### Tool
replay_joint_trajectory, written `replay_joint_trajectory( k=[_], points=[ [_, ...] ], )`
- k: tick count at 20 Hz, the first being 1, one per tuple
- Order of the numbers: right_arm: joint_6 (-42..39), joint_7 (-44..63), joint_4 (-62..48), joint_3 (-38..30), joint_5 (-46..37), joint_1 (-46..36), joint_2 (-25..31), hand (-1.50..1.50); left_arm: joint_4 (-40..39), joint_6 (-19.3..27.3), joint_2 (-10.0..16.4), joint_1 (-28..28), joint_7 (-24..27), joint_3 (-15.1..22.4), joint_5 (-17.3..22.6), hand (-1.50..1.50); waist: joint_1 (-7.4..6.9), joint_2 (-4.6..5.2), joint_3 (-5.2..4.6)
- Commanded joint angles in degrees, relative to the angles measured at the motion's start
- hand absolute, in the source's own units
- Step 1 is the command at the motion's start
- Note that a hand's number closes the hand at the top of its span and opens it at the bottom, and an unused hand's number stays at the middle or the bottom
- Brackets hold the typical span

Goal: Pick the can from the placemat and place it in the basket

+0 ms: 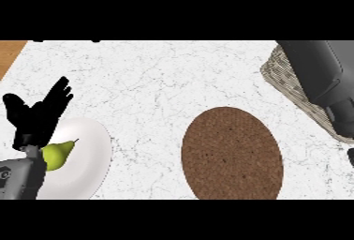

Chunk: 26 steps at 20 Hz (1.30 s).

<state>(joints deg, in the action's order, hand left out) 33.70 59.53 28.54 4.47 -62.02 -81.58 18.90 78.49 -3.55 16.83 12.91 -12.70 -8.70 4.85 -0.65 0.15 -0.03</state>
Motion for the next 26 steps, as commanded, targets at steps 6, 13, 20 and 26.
replay_joint_trajectory(
  k=[6, 13, 20, 26],
  points=[
    [0.81, -4.38, 1.97, -3.08, 1.37, 9.98, 4.51, 1.50, 4.65, 2.68, -1.81, -0.53, -2.32, 0.97, -1.48, 0.00, 0.34, -0.09, 0.06],
    [1.53, -5.73, 12.32, -6.10, 4.26, 17.81, 6.13, 1.50, 1.98, 0.17, -0.52, -1.06, -0.64, -0.66, -0.70, 0.00, 0.74, -0.26, 0.03],
    [13.73, -6.32, 6.97, -12.20, 3.99, 23.20, 8.91, -1.50, 1.98, 0.60, -1.67, -1.03, -0.58, 0.10, -1.26, 0.00, 0.11, 0.18, 0.07],
    [15.25, -19.14, 1.00, -15.68, 8.44, 23.31, 9.43, -1.50, 1.99, 0.93, -2.46, 0.17, -1.04, 0.14, -1.44, 0.00, -0.63, 0.32, 0.09]
  ],
)
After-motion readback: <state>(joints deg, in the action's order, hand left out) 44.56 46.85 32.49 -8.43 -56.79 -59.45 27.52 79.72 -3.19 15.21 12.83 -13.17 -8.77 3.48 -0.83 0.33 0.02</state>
